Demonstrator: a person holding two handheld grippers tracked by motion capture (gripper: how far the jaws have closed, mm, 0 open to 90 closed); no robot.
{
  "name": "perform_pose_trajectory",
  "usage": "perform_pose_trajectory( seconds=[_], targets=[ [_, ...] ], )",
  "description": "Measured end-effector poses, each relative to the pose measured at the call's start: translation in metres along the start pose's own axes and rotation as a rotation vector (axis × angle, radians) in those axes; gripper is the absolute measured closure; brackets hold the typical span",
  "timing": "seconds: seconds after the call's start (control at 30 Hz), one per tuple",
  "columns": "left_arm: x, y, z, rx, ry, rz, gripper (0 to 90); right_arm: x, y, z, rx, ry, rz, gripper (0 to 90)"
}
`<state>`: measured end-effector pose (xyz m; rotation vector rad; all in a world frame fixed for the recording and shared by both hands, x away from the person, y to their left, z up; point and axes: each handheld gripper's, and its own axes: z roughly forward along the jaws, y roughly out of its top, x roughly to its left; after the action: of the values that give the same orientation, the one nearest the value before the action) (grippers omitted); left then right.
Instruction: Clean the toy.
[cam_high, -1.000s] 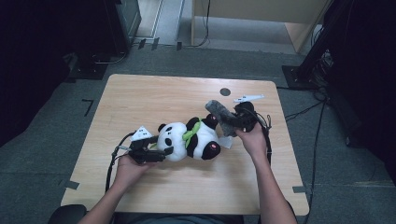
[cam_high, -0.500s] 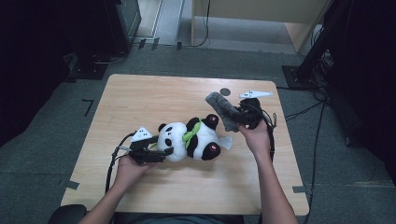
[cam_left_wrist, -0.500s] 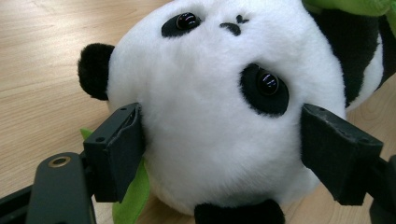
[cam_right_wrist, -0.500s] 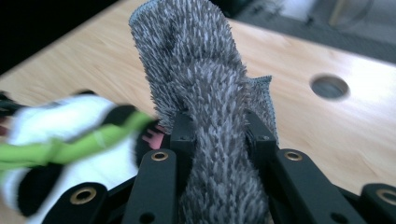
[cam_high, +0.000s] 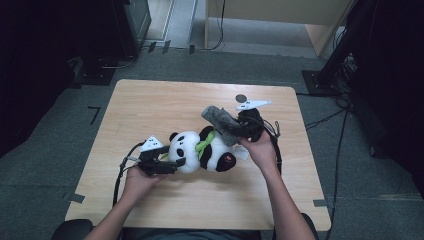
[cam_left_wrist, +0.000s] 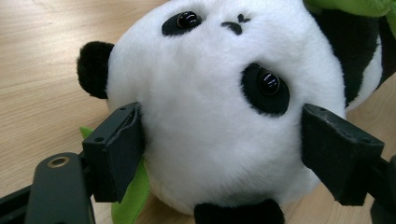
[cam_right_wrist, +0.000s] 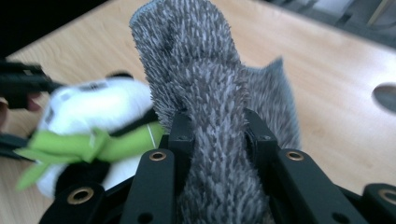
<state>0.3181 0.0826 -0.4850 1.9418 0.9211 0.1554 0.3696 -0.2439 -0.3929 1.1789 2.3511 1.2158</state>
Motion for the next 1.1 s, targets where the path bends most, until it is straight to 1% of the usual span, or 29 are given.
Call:
perform_pose_trajectory(
  seconds=[0.03,0.1,0.27,0.43,0.63,0.73,0.83,0.97,1.03,1.1],
  targets=[
    [0.000,0.000,0.000,-0.003,-0.002,-0.008,18.4,-0.001,-0.002,0.004,0.015,0.004,0.006,69.6],
    [0.002,0.000,0.000,-0.005,-0.006,-0.014,18.4,-0.005,-0.005,0.006,0.004,0.007,0.011,69.5],
    [0.001,0.001,0.000,-0.003,-0.005,-0.013,18.5,-0.015,-0.008,0.003,0.002,0.007,0.043,69.1],
    [0.001,0.001,0.001,-0.005,-0.006,-0.016,18.5,-0.029,-0.012,0.000,0.007,0.015,0.099,69.0],
    [0.001,0.000,0.000,-0.003,-0.006,-0.011,18.4,-0.044,-0.020,-0.003,0.043,-0.033,0.153,69.9],
    [0.002,0.000,0.001,-0.005,-0.007,-0.012,18.4,-0.048,-0.023,-0.001,0.051,-0.036,0.161,70.0],
    [0.002,0.000,0.000,-0.005,-0.008,-0.009,18.3,-0.052,-0.025,0.000,0.064,-0.054,0.166,70.1],
    [0.001,0.000,0.001,-0.005,-0.007,-0.003,18.2,-0.058,-0.028,-0.002,0.087,-0.102,0.162,70.5],
    [0.001,0.000,0.001,-0.005,-0.007,-0.002,18.2,-0.061,-0.029,-0.006,0.079,-0.114,0.172,70.7],
    [0.001,0.000,0.001,-0.006,-0.008,-0.003,18.2,-0.061,-0.027,-0.012,0.055,-0.112,0.171,70.6]
  ],
)
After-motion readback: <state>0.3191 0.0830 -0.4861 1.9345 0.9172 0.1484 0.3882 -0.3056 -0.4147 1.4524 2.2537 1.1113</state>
